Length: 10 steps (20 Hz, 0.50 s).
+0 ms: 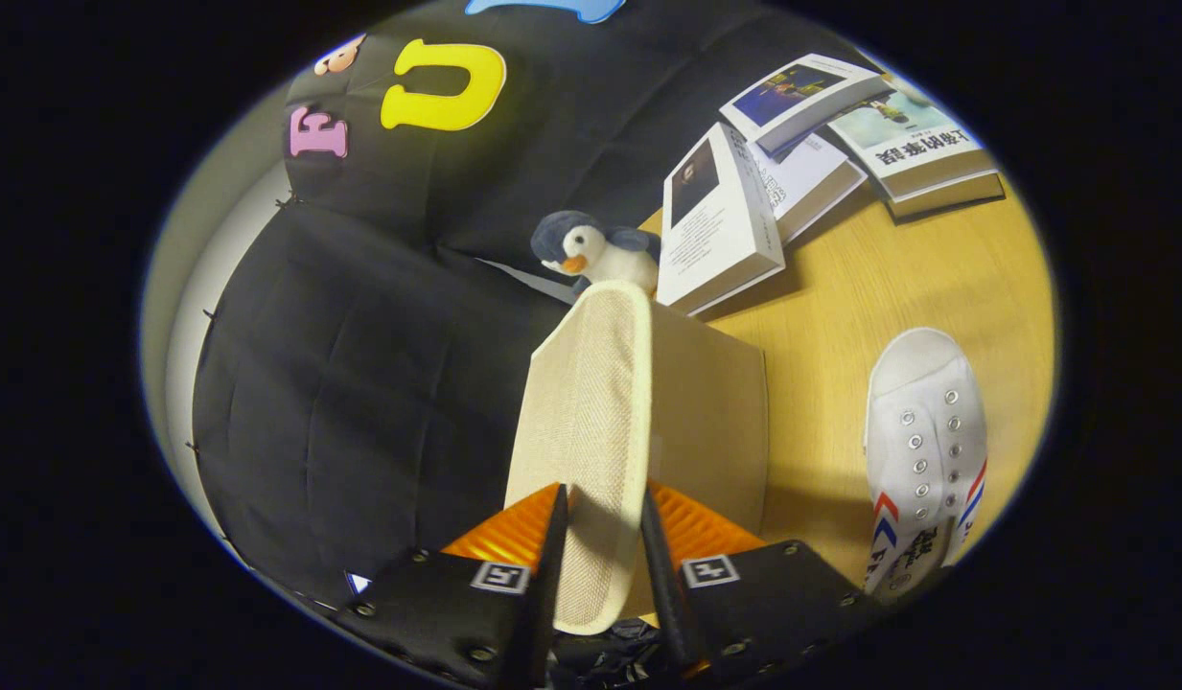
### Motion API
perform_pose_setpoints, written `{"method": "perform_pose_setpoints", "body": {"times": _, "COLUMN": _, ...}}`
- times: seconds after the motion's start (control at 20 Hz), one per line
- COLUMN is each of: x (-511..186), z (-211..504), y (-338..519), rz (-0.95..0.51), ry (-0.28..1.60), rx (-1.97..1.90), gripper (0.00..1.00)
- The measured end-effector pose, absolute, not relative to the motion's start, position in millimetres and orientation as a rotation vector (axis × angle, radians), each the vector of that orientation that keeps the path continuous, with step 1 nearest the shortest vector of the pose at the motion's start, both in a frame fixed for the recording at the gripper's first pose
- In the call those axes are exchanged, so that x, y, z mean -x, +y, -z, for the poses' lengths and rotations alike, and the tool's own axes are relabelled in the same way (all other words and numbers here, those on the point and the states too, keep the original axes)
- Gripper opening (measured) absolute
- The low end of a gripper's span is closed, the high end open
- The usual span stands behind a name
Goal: Open the storage box then place both shoes into the box .Put the left shoe in first, then the right shoe, with the right side of both shoes facing outward in a uniform manner.
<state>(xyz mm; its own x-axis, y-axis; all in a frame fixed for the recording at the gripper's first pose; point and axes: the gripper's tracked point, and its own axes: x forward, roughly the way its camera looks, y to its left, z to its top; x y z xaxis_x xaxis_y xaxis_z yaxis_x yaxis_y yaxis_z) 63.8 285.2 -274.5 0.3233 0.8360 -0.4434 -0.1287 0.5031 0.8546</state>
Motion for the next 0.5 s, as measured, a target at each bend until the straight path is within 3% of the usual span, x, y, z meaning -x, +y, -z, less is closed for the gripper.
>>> {"method": "perform_pose_setpoints", "body": {"times": 0.05, "x": -65, "z": 274, "y": 282, "rz": -0.721, "ry": 1.066, "rx": -0.824, "gripper": 0.33}}
{"method": "perform_pose_setpoints", "body": {"times": 0.1, "x": -65, "z": 269, "y": 282, "rz": -0.726, "ry": 1.078, "rx": -0.848, "gripper": 0.15}}
{"method": "perform_pose_setpoints", "body": {"times": 0.25, "x": -66, "z": 251, "y": 285, "rz": -0.746, "ry": 1.08, "rx": -0.847, "gripper": 0.06}}
{"method": "perform_pose_setpoints", "body": {"times": 0.5, "x": -63, "z": 193, "y": 303, "rz": -0.825, "ry": 1.01, "rx": -0.783, "gripper": 0.06}}
